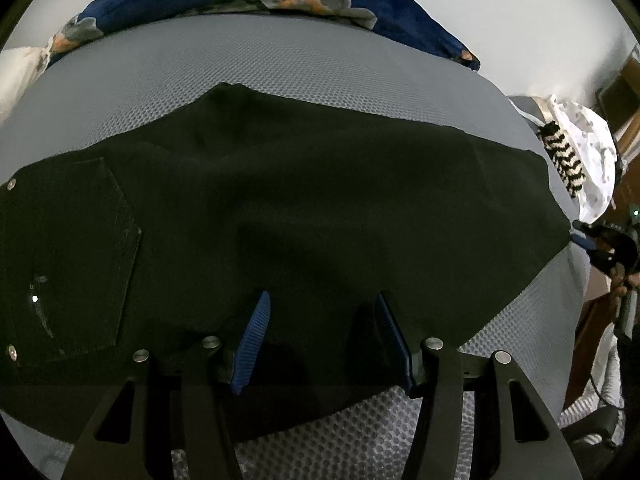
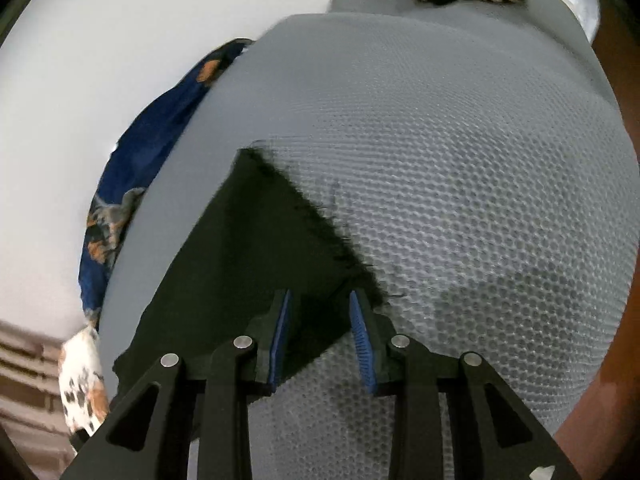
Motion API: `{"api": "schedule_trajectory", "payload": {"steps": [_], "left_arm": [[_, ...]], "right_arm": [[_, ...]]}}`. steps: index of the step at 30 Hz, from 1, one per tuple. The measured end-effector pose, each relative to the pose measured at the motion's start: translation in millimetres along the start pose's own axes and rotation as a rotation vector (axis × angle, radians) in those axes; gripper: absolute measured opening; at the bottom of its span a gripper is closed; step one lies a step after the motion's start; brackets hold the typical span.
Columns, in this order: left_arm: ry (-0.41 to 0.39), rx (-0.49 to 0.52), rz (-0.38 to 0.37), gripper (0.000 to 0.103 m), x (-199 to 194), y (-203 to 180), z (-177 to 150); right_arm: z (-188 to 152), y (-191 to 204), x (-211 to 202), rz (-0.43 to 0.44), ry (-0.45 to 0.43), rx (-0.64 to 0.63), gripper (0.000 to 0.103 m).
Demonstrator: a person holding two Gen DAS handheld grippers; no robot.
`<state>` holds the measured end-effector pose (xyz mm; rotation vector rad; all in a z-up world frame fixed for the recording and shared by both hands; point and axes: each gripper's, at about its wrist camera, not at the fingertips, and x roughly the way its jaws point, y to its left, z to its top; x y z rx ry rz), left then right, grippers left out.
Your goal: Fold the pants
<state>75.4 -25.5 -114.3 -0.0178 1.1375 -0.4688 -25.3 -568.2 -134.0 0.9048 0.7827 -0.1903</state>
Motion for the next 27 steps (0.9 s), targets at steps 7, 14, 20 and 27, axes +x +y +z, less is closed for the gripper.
{"api": "schedule_trajectory", "payload": {"steps": [7, 14, 20, 27], "left_arm": [[-0.004, -0.002, 0.001, 0.056, -1, -2, -3], [-0.006, 0.012, 0.008, 0.06, -1, -4, -5], [-0.034, -0.001, 0.03, 0.06, -11, -6, -3], [0.008, 0.04, 0.039, 0.06, -4, -5, -12]], "right_arm": [[8, -4, 8, 0.021, -0.023, 0.03, 0.028], [15, 2, 22, 0.061, -0.026, 0.032, 0.007], [7, 19, -16, 0.038, -0.14, -0.048, 0.003], [-7, 2, 9, -0.102, -0.096, -0.064, 0.002]]}}
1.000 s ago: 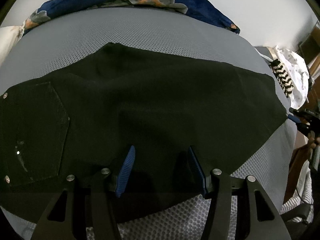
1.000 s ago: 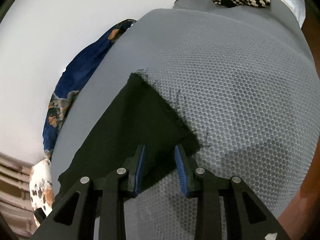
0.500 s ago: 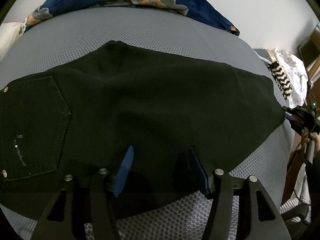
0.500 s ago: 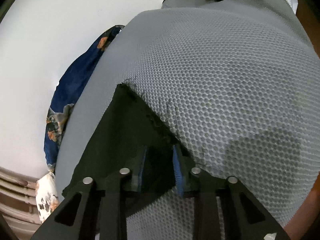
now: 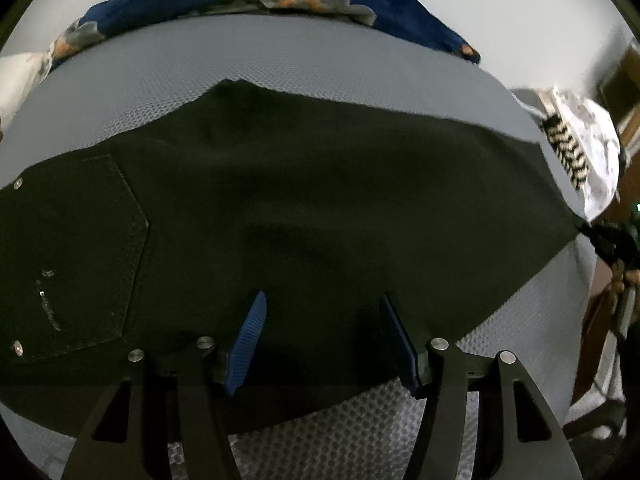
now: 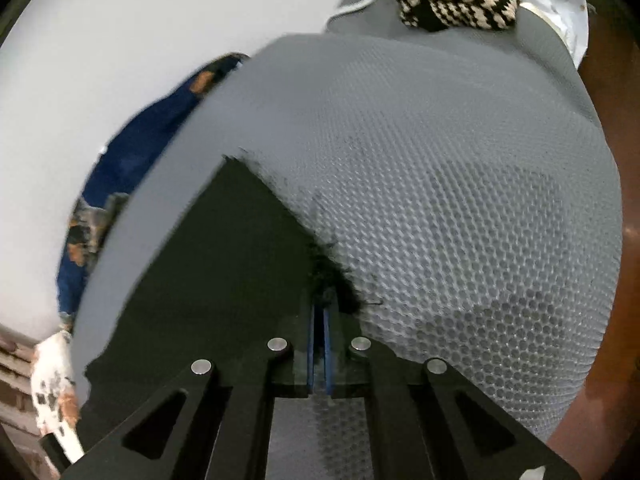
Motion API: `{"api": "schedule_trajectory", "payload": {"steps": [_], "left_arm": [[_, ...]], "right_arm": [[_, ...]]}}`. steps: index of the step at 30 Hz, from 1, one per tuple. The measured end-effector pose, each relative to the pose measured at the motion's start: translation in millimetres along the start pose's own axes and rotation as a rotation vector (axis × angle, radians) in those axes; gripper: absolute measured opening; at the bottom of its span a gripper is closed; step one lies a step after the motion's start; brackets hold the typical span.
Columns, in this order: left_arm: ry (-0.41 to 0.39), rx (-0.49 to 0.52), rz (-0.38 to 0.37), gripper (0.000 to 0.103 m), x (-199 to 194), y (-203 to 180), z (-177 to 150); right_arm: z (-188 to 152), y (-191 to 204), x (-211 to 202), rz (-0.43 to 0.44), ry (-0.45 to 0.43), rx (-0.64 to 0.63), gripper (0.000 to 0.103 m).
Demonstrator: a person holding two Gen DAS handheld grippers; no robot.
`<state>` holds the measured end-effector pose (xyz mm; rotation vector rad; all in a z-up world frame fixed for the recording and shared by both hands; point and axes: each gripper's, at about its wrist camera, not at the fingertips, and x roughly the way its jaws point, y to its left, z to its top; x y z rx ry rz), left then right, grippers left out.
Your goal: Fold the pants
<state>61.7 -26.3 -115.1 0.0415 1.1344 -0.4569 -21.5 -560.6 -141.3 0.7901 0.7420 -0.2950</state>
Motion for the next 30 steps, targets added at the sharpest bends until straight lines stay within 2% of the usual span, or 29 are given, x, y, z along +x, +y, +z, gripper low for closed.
{"api": "schedule_trajectory", "payload": {"steps": [3, 6, 8, 11, 13, 17, 21, 25, 30], "left_arm": [[0.003, 0.021, 0.017, 0.06, 0, -3, -6], [0.003, 0.045, 0.034, 0.06, -1, -7, -6], [-0.012, 0.03, 0.023, 0.06, -8, -4, -4], [-0.09, -0.014, 0.023, 0.06, -29, 13, 1], [-0.137, -0.053, 0.05, 0.06, -43, 31, 7], [-0.169, -0.153, 0.127, 0.06, -59, 78, 18], [-0.17, -0.24, 0.182, 0.06, -71, 122, 13], [-0.14, -0.291, 0.23, 0.06, -73, 152, 4], [-0.088, -0.313, 0.26, 0.06, -66, 168, -12]], "right_arm": [[-1, -3, 2, -0.02, -0.004, 0.001, 0.002], [2, -3, 0, -0.019, 0.022, 0.012, 0.016], [6, 4, -7, -0.057, 0.02, -0.007, 0.036], [15, 23, -24, -0.092, -0.041, -0.062, 0.036], [21, 42, -30, -0.08, -0.065, -0.109, 0.036], [24, 109, -17, 0.029, -0.023, -0.255, 0.036], [1, 191, 18, 0.124, 0.07, -0.423, 0.037], [-38, 282, 57, 0.263, 0.197, -0.601, 0.037], [-96, 381, 90, 0.416, 0.357, -0.829, 0.037]]}}
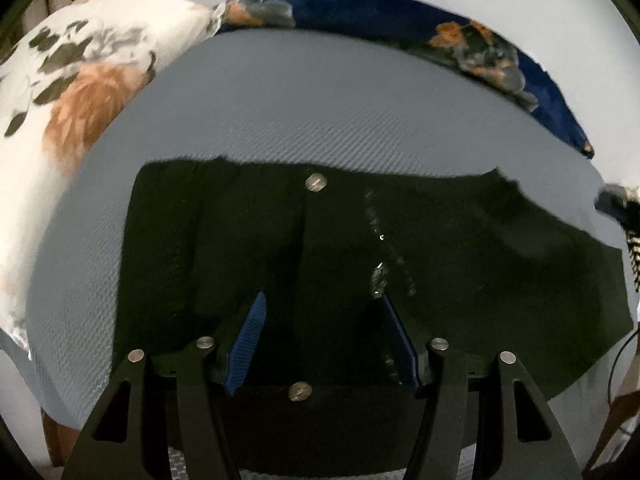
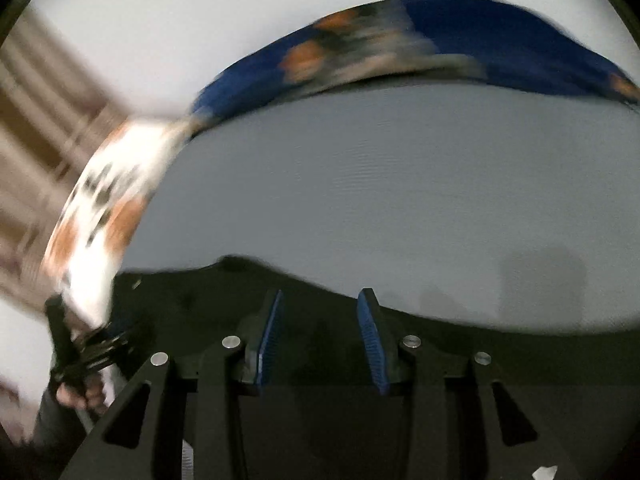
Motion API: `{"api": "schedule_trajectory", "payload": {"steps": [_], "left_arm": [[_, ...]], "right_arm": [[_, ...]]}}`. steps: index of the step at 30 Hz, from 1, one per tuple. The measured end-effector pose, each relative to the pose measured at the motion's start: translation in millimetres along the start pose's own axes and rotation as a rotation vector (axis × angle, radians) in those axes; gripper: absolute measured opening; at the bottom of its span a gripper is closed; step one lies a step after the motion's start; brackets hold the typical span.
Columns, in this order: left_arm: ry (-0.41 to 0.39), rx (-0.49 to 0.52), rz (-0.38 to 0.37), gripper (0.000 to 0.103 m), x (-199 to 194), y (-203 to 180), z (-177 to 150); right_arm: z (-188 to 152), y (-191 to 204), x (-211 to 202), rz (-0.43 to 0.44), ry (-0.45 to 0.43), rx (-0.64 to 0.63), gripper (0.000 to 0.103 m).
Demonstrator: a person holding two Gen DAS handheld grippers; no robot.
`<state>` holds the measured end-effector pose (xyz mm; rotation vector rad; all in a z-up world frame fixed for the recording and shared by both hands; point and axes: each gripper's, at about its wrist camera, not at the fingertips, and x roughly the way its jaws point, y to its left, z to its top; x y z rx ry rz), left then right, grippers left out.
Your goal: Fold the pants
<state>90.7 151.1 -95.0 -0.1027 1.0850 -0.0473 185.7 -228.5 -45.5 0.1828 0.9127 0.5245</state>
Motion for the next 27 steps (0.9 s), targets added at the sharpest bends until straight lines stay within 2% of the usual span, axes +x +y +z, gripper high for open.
{"api": "schedule_trajectory", "payload": {"steps": [4, 7, 12, 13, 14, 15, 17, 20, 23, 27], "left_arm": [[0.004, 0.015, 0.0, 0.06, -1, 2, -5], [0.012, 0.017, -0.003, 0.06, -1, 4, -6], [0.02, 0.008, -0.016, 0.06, -1, 9, -5], [0.021, 0.008, -0.018, 0.06, -1, 9, -3], [0.021, 0.01, -0.018, 0.06, -1, 10, -3], [0.022, 0.01, -0.019, 0.06, 0, 10, -3], [0.022, 0.007, -0.022, 0.06, 0, 11, -3], [0.02, -0.001, -0.032, 0.06, 0, 13, -3], [0.021, -0.003, -0.036, 0.06, -1, 13, -4], [0.022, 0.004, -0.033, 0.06, -2, 13, -5]], "right_arm": [[21, 52, 46, 0.093, 0.111, -0.158, 0.04], [26, 78, 80, 0.105, 0.201, -0.247, 0.043], [27, 98, 122, 0.12, 0.303, -0.311, 0.043], [28, 98, 127, 0.123, 0.311, -0.318, 0.042], [30, 98, 131, 0.134, 0.319, -0.325, 0.022], [32, 97, 130, 0.152, 0.308, -0.325, 0.01], [36, 97, 124, 0.17, 0.266, -0.32, 0.008], [41, 92, 124, 0.139, 0.208, -0.29, 0.004], [38, 89, 139, 0.074, 0.187, -0.271, 0.003], [37, 88, 146, 0.057, 0.165, -0.231, 0.008]]}}
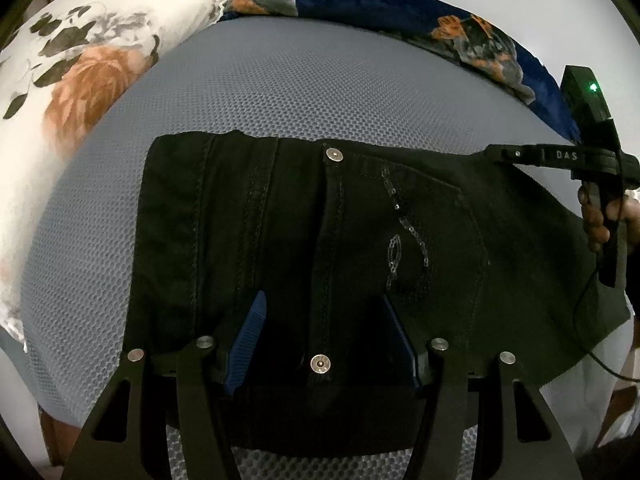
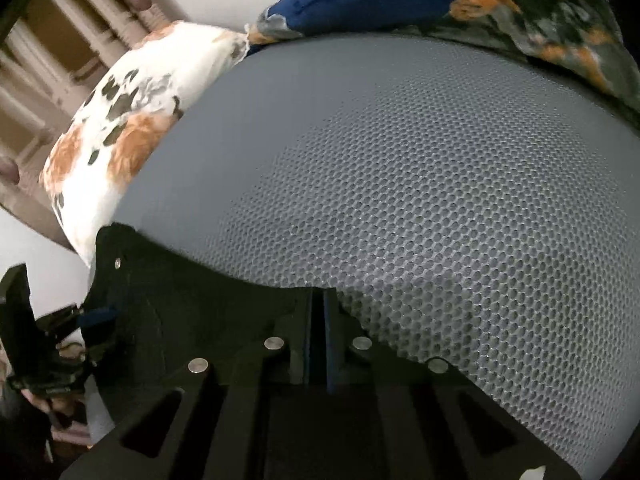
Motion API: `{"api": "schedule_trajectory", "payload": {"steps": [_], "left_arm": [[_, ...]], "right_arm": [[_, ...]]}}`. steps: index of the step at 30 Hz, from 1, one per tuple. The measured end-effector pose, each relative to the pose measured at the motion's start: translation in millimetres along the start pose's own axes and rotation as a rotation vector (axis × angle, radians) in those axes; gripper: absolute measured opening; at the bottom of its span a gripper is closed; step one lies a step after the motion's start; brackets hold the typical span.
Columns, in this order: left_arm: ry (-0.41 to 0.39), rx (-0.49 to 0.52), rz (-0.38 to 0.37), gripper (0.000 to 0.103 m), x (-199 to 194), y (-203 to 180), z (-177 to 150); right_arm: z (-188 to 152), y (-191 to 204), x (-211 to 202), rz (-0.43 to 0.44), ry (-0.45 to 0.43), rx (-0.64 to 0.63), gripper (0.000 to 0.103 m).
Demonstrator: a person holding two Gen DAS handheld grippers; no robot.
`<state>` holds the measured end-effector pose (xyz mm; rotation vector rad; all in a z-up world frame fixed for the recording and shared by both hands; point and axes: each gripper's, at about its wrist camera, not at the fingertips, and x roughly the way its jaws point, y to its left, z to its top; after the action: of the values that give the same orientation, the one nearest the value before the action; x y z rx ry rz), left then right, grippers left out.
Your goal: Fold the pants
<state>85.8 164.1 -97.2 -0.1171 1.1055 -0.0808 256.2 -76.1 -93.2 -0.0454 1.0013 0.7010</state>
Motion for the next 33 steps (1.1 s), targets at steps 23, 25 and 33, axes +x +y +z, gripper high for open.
{"api": "schedule_trajectory", "payload": {"steps": [23, 25, 33], "left_arm": [[-0.091, -0.016, 0.005, 0.06, 13, 25, 54], [-0.087, -0.024, 0.003, 0.06, 15, 26, 53], [-0.095, -0.067, -0.003, 0.06, 8, 27, 48]], "right_arm": [[-66, -29, -43, -0.285, -0.095, 0.115, 0.033], [-64, -28, -44, -0.29, -0.094, 0.118, 0.033], [-104, -45, -116, -0.23, -0.219, 0.249, 0.037]]}}
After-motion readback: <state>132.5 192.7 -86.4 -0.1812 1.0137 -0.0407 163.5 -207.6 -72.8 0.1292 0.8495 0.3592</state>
